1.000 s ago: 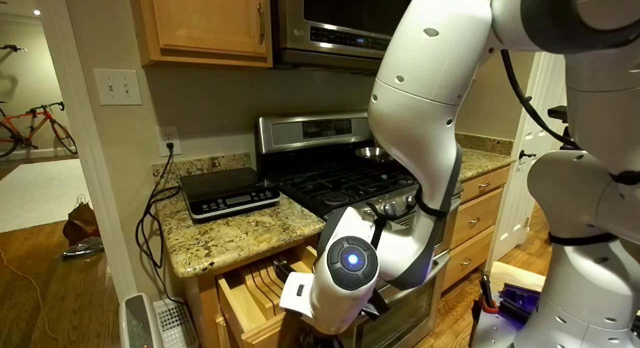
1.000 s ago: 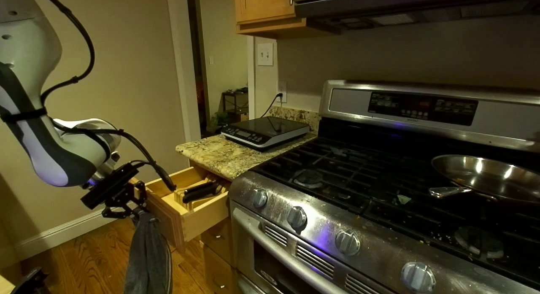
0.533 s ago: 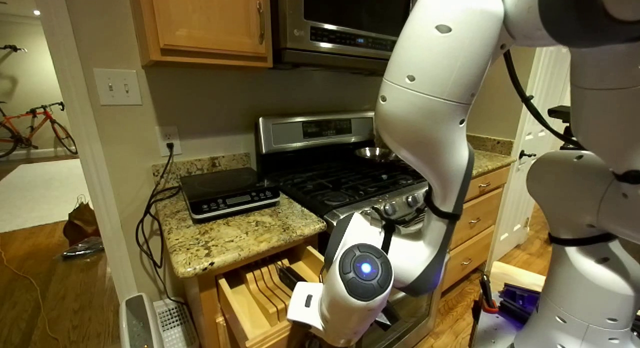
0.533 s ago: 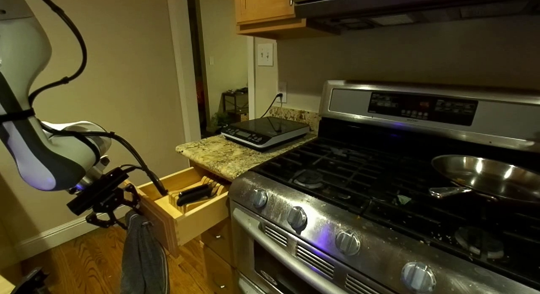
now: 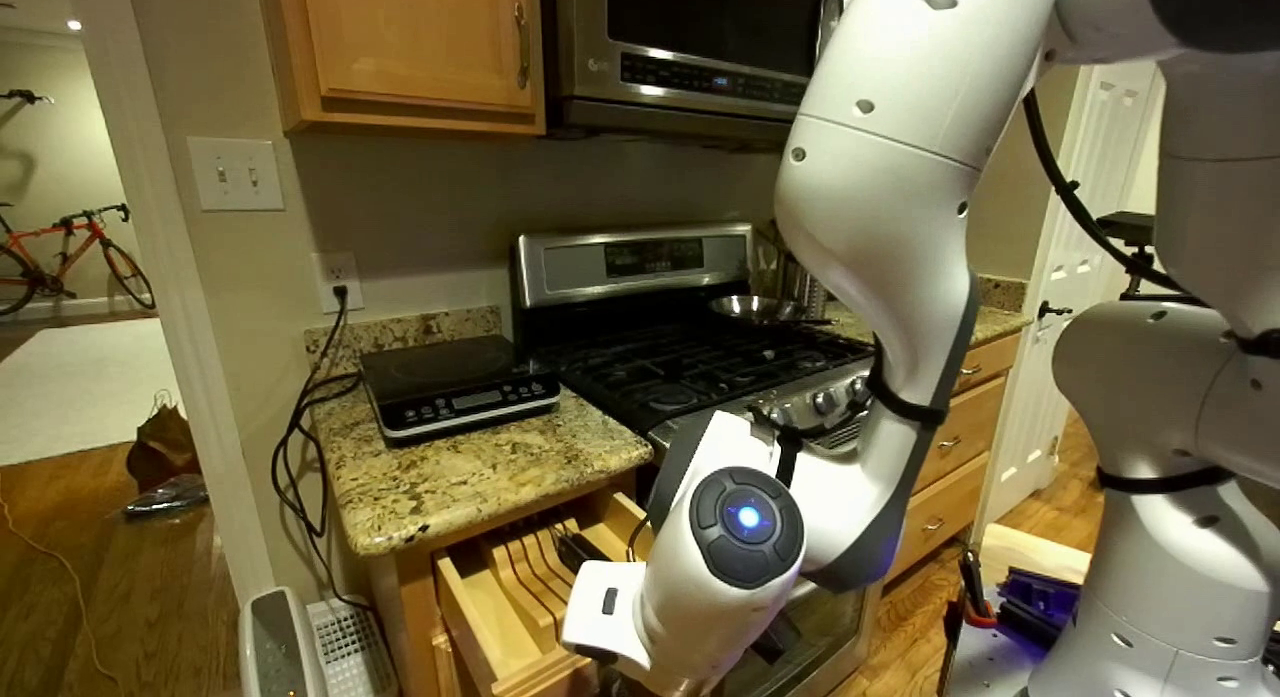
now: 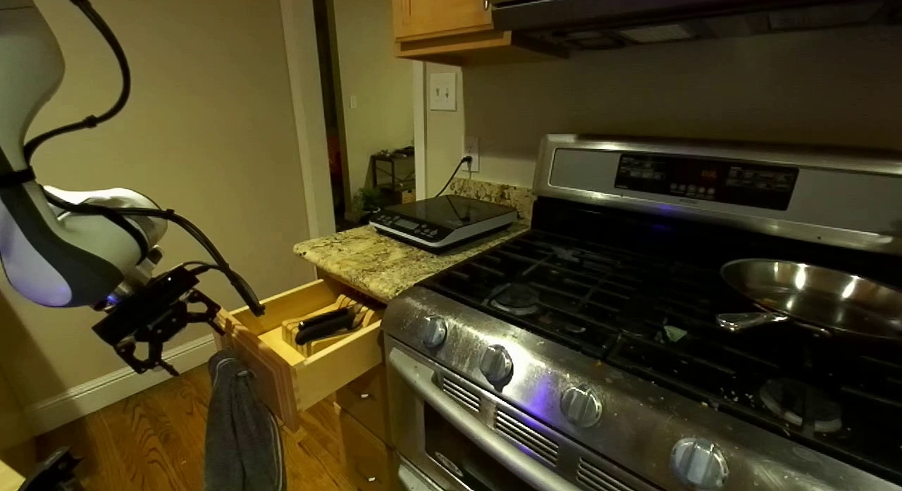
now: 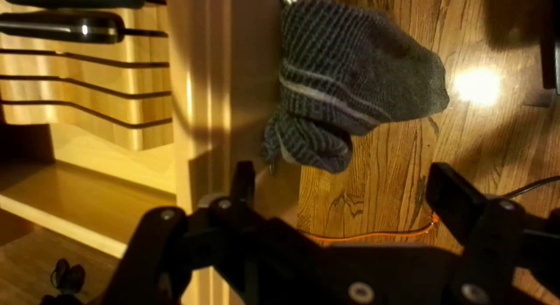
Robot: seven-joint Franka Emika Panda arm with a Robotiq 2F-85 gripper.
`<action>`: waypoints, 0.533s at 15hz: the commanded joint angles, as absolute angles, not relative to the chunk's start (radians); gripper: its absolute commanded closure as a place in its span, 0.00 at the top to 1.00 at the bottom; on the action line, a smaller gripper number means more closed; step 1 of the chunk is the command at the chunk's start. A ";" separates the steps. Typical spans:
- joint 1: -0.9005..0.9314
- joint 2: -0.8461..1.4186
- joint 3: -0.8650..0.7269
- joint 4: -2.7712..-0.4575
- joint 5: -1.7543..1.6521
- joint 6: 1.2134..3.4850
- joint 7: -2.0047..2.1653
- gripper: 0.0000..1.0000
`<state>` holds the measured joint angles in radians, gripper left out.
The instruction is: Open the drawer to the left of the stove
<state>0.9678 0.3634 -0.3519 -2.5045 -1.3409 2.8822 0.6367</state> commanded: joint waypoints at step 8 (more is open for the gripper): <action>0.601 0.069 0.044 -2.728 -0.794 2.856 0.075 1.00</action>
